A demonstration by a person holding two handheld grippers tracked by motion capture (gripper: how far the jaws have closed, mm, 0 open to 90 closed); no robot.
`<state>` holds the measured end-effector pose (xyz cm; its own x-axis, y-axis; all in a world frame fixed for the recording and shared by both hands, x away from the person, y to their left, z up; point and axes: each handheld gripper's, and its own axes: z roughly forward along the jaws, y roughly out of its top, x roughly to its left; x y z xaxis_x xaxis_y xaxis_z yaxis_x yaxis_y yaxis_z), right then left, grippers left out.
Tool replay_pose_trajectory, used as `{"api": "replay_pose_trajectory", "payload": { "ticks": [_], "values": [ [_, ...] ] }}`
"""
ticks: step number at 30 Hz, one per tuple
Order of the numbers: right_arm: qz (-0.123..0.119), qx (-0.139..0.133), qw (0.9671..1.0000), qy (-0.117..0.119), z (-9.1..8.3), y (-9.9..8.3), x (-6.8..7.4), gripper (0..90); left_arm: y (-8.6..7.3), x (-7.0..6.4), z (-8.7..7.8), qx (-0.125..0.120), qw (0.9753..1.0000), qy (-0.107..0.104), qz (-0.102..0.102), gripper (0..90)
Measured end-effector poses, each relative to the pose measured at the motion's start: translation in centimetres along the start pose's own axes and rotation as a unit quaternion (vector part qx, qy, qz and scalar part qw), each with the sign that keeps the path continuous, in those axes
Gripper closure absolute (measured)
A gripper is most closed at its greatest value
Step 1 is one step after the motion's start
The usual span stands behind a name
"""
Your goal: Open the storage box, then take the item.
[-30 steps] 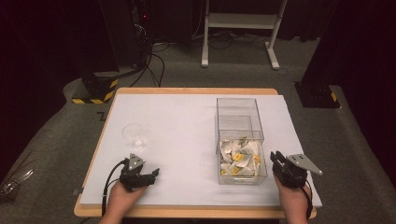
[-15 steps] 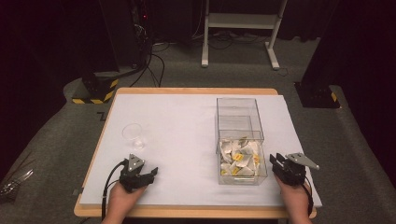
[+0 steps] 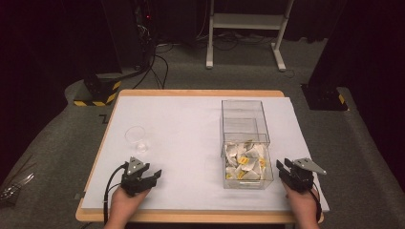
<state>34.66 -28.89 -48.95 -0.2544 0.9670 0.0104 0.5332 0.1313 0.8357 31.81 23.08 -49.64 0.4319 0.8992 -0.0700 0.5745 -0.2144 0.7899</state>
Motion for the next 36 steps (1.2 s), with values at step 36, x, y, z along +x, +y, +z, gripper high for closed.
{"api": "replay_pose_trajectory", "payload": {
  "ticks": [36],
  "values": [
    [0.000,0.042,0.9991,0.002,0.8,-0.5,-0.1,49.4,5.2,-7.0,0.5,-0.042,0.9928,-0.104,0.043,40.6]
  ]
}}
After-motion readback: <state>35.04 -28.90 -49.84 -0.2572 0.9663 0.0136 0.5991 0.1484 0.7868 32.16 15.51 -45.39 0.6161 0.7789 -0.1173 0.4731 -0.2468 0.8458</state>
